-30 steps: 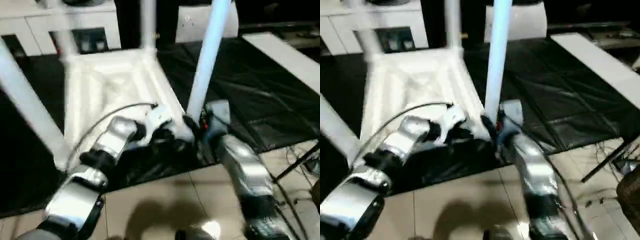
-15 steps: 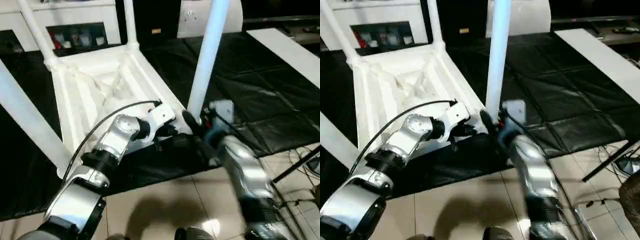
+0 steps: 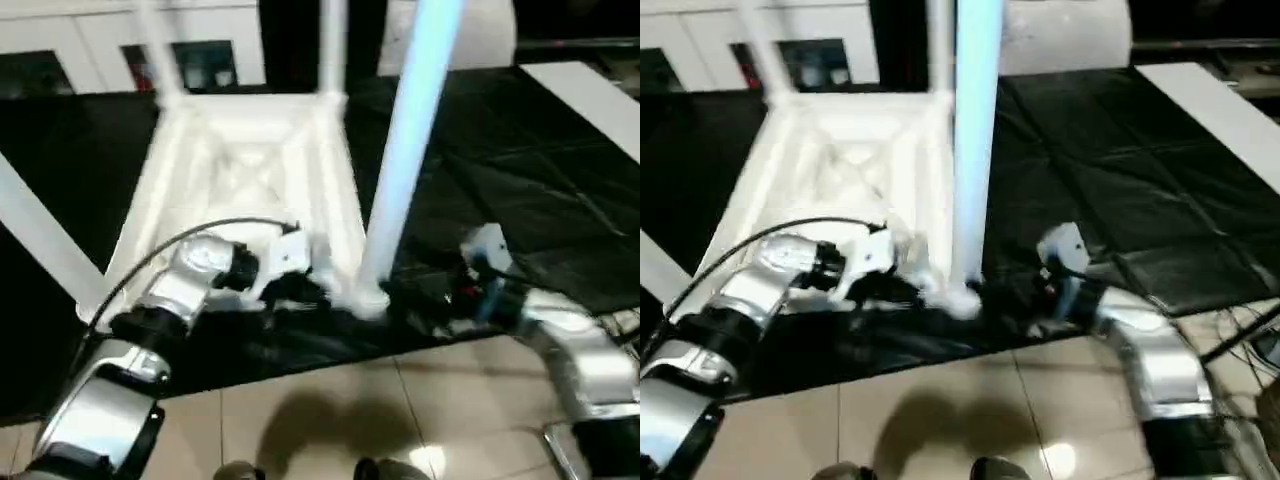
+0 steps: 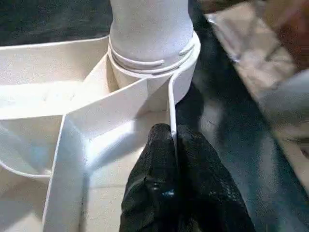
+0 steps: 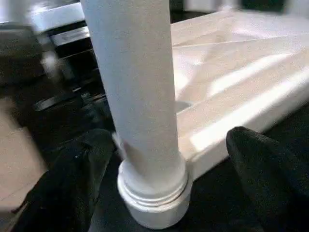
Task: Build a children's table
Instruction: Rotate leg to tighten
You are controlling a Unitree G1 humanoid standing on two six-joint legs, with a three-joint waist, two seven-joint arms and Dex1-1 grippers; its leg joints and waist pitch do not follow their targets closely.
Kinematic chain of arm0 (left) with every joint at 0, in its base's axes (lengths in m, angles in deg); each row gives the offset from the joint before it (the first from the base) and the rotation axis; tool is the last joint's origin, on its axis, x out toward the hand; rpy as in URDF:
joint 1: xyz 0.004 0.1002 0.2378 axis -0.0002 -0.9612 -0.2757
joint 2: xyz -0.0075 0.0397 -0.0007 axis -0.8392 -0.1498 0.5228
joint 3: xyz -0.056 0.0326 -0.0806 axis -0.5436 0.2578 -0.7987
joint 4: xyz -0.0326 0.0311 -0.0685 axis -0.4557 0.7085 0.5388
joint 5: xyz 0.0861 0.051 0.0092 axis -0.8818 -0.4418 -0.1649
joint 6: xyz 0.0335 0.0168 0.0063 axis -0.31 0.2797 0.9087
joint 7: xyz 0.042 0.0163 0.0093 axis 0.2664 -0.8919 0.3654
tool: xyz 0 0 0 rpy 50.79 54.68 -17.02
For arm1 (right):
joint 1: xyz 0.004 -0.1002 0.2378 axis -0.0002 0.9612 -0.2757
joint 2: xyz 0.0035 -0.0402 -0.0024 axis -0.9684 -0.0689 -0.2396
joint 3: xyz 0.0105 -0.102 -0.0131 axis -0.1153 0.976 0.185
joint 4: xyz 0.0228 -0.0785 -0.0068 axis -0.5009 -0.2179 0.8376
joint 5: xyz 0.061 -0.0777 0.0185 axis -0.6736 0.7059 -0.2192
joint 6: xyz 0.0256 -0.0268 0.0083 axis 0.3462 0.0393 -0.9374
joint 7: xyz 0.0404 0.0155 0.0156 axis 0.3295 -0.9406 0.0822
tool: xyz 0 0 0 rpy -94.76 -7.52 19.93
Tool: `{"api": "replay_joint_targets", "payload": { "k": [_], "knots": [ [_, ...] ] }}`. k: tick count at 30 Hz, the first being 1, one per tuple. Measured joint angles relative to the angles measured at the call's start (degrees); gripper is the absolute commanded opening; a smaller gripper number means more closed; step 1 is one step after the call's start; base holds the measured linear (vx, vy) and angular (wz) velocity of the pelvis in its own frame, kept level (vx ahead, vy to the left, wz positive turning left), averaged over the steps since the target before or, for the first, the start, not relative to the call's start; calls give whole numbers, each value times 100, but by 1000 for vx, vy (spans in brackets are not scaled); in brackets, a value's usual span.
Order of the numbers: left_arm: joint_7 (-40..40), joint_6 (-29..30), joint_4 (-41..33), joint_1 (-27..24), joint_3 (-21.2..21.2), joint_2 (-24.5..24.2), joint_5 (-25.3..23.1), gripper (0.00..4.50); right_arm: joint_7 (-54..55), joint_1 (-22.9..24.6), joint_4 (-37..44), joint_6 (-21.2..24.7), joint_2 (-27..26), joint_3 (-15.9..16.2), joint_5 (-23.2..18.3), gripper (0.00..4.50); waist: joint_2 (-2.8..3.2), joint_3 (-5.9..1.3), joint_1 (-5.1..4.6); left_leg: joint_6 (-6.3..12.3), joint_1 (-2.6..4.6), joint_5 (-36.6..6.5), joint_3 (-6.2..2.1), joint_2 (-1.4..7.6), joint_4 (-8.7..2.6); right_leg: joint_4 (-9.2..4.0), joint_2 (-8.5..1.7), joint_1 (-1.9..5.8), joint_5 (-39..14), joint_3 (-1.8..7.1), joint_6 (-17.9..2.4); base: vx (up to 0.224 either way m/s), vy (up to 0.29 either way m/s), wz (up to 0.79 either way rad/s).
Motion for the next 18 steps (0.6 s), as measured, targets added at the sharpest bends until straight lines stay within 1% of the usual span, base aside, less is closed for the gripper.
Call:
{"api": "replay_joint_targets", "payload": {
  "k": [2,4,6,9,11,12,13,14,17,18],
  "knots": [
    [-191,-116,0,3,72,-32,28,0,-322,-12,-1,35,105,83,-75,414,-1,-1,42,8,-2,-4,14,0,4,1,-6,0,-1,2,-1,0,0,0],
    [-379,-226,11,15,115,-41,30,0,-606,-69,-18,42,205,255,-94,389,-2,-1,65,10,0,-6,26,1,5,1,-11,0,-1,3,0,0,0,0],
    [-579,-347,60,40,178,-48,40,0,-862,-206,-73,35,302,435,-85,378,-3,0,84,13,1,-5,47,4,6,5,-20,0,-2,4,0,0,0,0],
    [-784,-496,163,125,282,-35,33,0,-1120,-373,-167,35,347,590,-64,344,-12,-1,120,20,4,0,67,8,8,7,-29,0,-2,3,1,0,0,0],
    [-894,-576,228,186,332,-10,23,0,-1264,-463,-295,38,347,683,-57,336,-18,-1,145,21,3,-1,69,8,14,8,-30,0,-2,5,1,0,0,0],
    [-947,-624,242,212,348,8,19,0,-1353,-484,-340,39,349,711,-57,317,-20,-1,163,22,3,-1,70,8,14,7,-30,-1,-2,5,1,0,0,0],
    [-978,-651,245,223,382,18,19,0,-1408,-490,-365,41,356,747,-56,317,-20,-1,182,23,3,-2,71,8,14,7,-30,-1,-2,6,1,0,0,0],
    [-1003,-675,245,224,408,36,21,0,-1481,-499,-387,50,362,797,-56,300,-20,-1,206,25,3,-3,72,10,14,8,-30,-1,-3,6,2,0,0,0],
    [-1076,-719,245,232,447,58,21,0,-1679,-601,-494,62,382,919,-57,273,-20,-1,234,25,3,-3,73,10,14,11,-30,-2,-4,6,4,0,0,0],
    [-1082,-746,249,234,455,58,22,0,-1727,-636,-513,62,395,947,-56,255,-20,-1,234,25,3,-3,73,10,14,12,-30,-2,-4,6,4,0,0,0]
  ]
}}
